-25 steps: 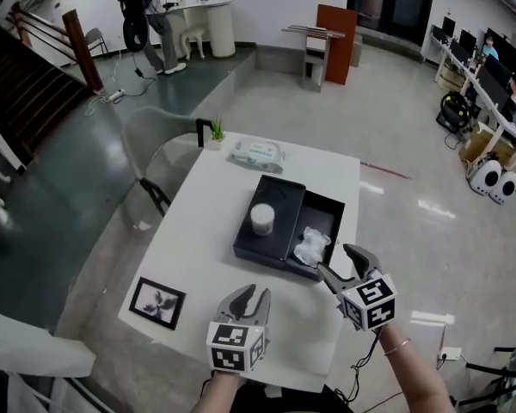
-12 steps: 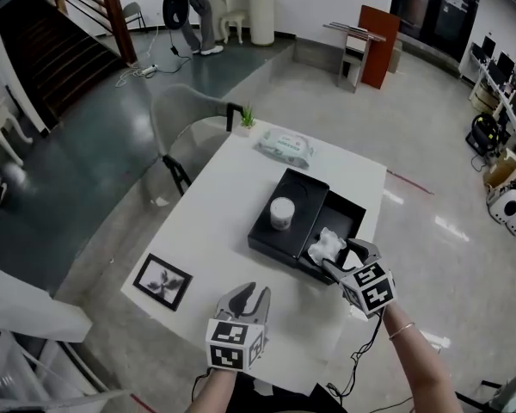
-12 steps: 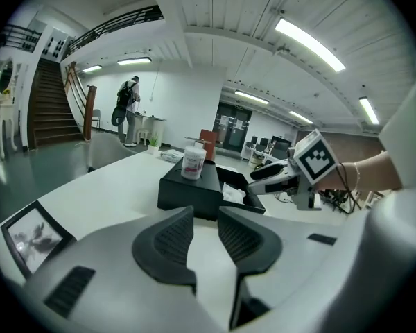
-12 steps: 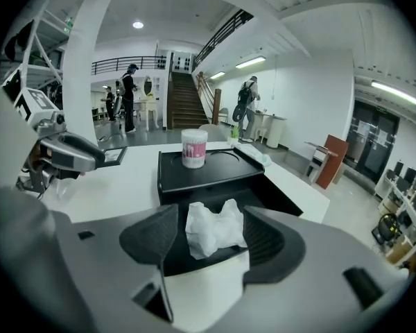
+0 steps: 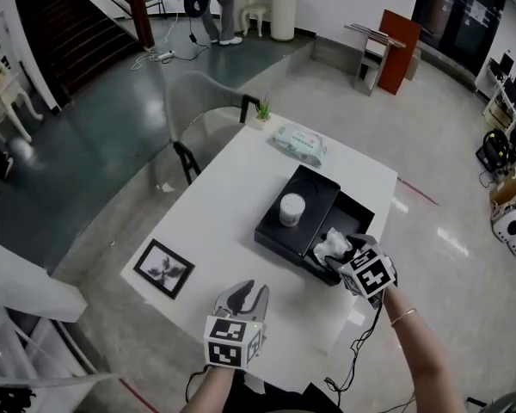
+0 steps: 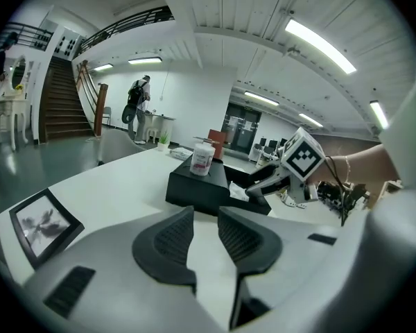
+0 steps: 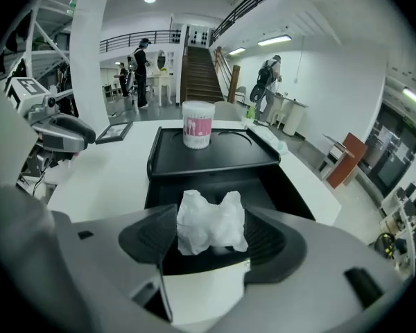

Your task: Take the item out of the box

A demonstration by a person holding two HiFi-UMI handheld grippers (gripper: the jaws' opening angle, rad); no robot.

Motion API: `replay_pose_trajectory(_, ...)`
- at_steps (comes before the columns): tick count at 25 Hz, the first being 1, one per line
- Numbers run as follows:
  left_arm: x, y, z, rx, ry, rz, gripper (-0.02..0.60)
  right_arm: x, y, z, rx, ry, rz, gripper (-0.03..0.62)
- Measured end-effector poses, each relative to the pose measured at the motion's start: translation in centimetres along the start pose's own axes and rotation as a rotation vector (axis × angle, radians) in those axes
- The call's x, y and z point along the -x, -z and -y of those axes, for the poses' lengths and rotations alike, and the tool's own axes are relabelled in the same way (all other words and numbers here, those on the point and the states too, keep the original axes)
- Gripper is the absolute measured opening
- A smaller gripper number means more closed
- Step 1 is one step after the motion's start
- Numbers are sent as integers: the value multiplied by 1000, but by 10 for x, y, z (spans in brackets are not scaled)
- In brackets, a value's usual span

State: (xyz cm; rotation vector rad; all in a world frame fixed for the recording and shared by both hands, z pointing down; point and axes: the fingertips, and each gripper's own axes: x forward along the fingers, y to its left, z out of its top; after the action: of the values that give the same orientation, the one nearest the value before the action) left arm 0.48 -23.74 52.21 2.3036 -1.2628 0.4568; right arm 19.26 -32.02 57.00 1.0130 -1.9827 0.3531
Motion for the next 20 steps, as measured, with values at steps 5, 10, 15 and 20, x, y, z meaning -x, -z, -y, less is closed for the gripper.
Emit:
replay_pose_trajectory(5, -3, 1, 0, 9, -3, 4, 86, -12, 7, -2, 35, -39, -70, 305)
replay_pose_trajectory(10, -4, 1, 1, 19, -6, 7, 86, -23, 10, -3, 59, -51, -118, 313)
replay_pose_trajectory(15, -6, 2, 0, 26, -11, 7, 86, -35, 10, -5, 87, -54, -164, 322)
replay_pose_trajectory(20, -9, 2, -1, 34, -7, 6, 86, -47, 15, 0, 99, -47, -204, 328)
